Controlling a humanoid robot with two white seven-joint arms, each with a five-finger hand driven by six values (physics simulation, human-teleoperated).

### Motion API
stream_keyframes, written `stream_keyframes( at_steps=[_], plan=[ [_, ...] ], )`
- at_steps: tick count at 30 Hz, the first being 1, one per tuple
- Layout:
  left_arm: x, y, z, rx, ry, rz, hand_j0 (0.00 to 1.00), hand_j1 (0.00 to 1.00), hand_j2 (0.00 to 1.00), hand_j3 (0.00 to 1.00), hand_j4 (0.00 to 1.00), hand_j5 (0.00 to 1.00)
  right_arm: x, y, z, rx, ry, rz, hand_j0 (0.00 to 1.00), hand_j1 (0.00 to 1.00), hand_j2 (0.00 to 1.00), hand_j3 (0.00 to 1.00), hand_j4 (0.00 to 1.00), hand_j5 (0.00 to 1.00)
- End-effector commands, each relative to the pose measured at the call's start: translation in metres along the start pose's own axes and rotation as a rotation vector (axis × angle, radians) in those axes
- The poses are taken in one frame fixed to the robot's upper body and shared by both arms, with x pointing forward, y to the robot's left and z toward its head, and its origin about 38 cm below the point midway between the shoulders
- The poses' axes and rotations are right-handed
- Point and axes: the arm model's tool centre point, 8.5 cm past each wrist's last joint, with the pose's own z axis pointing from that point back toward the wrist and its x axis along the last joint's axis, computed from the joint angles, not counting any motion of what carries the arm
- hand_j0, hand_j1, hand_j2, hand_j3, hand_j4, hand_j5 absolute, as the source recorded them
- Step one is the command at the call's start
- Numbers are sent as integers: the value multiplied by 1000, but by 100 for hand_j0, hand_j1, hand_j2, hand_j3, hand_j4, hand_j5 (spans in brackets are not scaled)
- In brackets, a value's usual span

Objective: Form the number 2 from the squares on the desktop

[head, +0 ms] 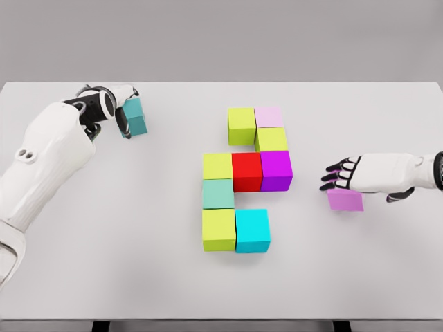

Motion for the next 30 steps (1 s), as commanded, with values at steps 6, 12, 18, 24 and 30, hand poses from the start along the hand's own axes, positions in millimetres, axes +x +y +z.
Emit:
stream_keyframes(
  at_steps=[6,12,18,24,30],
  plan=[
    [-2,0,-1,2,7,-4,94,94,94,94,94,94,-6,7,-10,25,17,3,89,89,89,89,89,89],
    [-6,-2,-3,-6,19,2,86,86,86,86,86,86,-6,5,-10,19,15,2,41,41,41,41,41,41],
    [-8,-2,-5,-9,25,5,79,79,79,79,79,79,-5,-2,-7,-7,12,0,42,42,42,42,42,42],
    [-1,-3,-4,-10,13,8,68,68,68,68,68,68,9,-18,-3,-77,-54,-22,41,41,41,41,41,41],
    [0,-1,-3,-5,8,10,60,60,60,60,60,60,20,-34,6,-146,-108,-41,42,42,42,42,42,42]
  ],
)
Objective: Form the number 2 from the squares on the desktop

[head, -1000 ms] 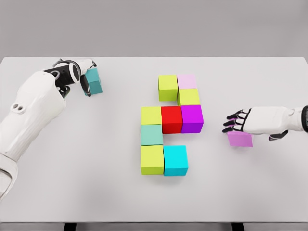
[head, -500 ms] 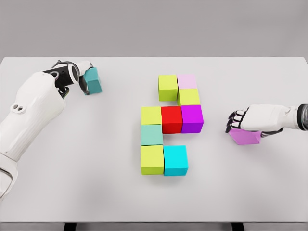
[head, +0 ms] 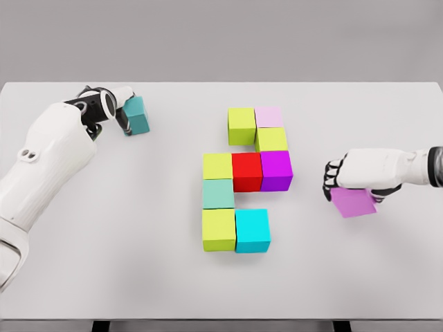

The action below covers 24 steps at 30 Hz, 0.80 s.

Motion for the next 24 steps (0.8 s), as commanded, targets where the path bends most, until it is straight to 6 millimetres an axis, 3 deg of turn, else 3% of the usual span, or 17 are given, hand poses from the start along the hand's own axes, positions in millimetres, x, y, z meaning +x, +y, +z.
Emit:
stream_keyframes(
  at_steps=[1,13,24],
  plan=[
    [0,1,0,4,-2,-1,59,59,59,59,59,59,12,-11,7,-46,-48,-21,42,42,42,42,42,42],
    [8,8,6,23,-26,-4,50,50,50,50,50,50,31,-23,-26,-137,-172,-72,48,48,48,48,48,48],
    [38,9,24,58,-121,-33,49,49,49,49,49,49,34,-21,-31,-129,-186,-77,52,52,52,52,52,52]
  ],
)
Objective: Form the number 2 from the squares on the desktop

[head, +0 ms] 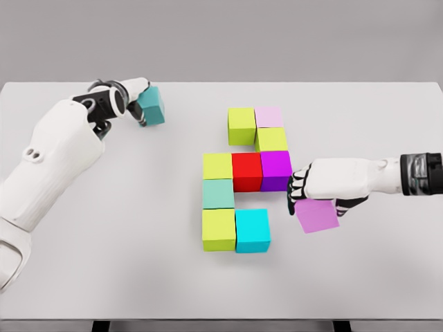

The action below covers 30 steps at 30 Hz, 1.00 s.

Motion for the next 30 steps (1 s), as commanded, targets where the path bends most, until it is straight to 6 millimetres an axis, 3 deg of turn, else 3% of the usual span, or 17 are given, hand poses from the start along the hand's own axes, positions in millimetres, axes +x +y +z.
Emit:
stream_keyframes(
  at_steps=[1,6,12,13,14,19,25,27,30],
  plan=[
    [7,2,4,13,-22,-12,49,49,49,49,49,49,1,0,-3,-5,-8,-6,52,52,52,52,52,52],
    [15,0,7,16,-43,-18,49,49,49,49,49,49,9,3,-20,-5,-56,-15,51,51,51,51,51,51],
    [24,-5,8,16,-60,-26,49,49,49,49,49,49,9,3,-21,-4,-57,-15,54,54,54,54,54,54],
    [35,-9,16,29,-102,-40,49,49,49,49,49,49,9,4,-21,-3,-58,-16,88,88,88,88,88,88],
    [40,-12,19,33,-118,-46,49,49,49,49,49,49,9,3,-21,-4,-57,-15,100,100,100,100,100,100],
    [44,-11,23,46,-132,-55,49,49,49,49,49,49,4,-6,-12,-14,-33,6,100,100,100,100,100,100],
    [65,-18,26,48,-164,-64,49,49,49,49,49,49,-12,-23,32,-35,85,42,100,100,100,100,100,100],
    [70,-19,26,44,-176,-59,48,48,48,48,48,48,-20,-23,69,-6,176,46,100,100,100,100,100,100],
    [71,-21,26,43,-175,-60,48,48,48,48,48,48,-22,-3,114,122,279,26,100,100,100,100,100,100]
  ],
)
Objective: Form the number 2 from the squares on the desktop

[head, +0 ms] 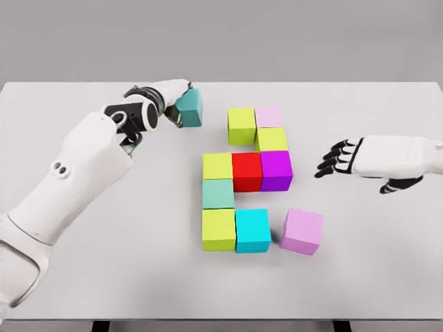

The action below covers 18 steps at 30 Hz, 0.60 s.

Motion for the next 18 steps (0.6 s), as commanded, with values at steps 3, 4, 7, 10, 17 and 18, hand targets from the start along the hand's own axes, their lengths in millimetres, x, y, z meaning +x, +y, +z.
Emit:
stream_keyframes(
  at_steps=[3,4,7,10,17,18],
  plan=[
    [5,-12,-2,8,10,-30,47,47,47,47,47,47,-4,28,29,129,56,-36,100,100,100,100,100,100],
    [10,-12,-2,16,9,-41,47,47,47,47,47,47,-2,33,26,139,46,-45,100,100,100,100,100,100],
    [15,-11,1,24,-6,-43,48,48,48,48,48,48,1,43,21,162,28,-63,100,100,100,100,100,100],
    [18,-10,1,25,-14,-36,48,48,48,48,48,48,0,47,29,184,44,-69,100,100,100,100,100,100],
    [31,-10,2,25,-41,-17,48,48,48,48,48,48,20,76,-6,226,-65,-120,100,100,100,100,100,100],
    [32,-11,2,22,-42,-15,48,48,48,48,48,48,21,75,-9,222,-70,-114,100,100,100,100,100,100]
  ],
)
